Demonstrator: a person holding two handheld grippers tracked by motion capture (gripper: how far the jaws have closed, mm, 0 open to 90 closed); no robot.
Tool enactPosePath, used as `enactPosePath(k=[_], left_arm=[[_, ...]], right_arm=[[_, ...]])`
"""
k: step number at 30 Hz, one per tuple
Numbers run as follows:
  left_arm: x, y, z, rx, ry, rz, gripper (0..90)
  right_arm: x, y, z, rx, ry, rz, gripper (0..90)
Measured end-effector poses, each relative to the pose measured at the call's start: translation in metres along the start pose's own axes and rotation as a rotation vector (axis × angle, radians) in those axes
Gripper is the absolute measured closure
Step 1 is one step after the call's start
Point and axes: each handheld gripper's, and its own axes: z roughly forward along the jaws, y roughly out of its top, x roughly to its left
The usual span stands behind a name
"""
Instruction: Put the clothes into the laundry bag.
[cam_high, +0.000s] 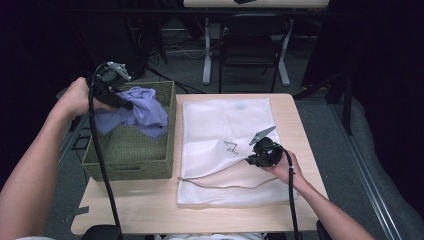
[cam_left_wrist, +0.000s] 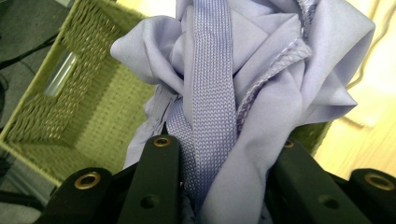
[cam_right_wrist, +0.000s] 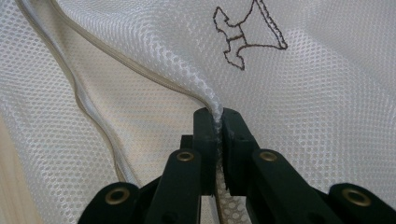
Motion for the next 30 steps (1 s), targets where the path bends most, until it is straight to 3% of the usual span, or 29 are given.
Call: enactPosePath(k=[10,17,30], left_arm=[[-0.018,0.032,0.006,0.002,-0.033,0.061,74.3],[-0.030,0.052,0.010,-0.018,-0.048,0.082,74.2],[-0.056,0.079,0.027,-0.036,-0.121,0.123,74.2]], right_arm=[[-0.001,0.000,0.000,-0.003,0.001,-0.005,85.9],[-0.001,-0.001,0.000,-0.005,0.001,-0.007,85.9],[-0.001,-0.001,-0.001,-0.008,0.005,-0.001,85.9]])
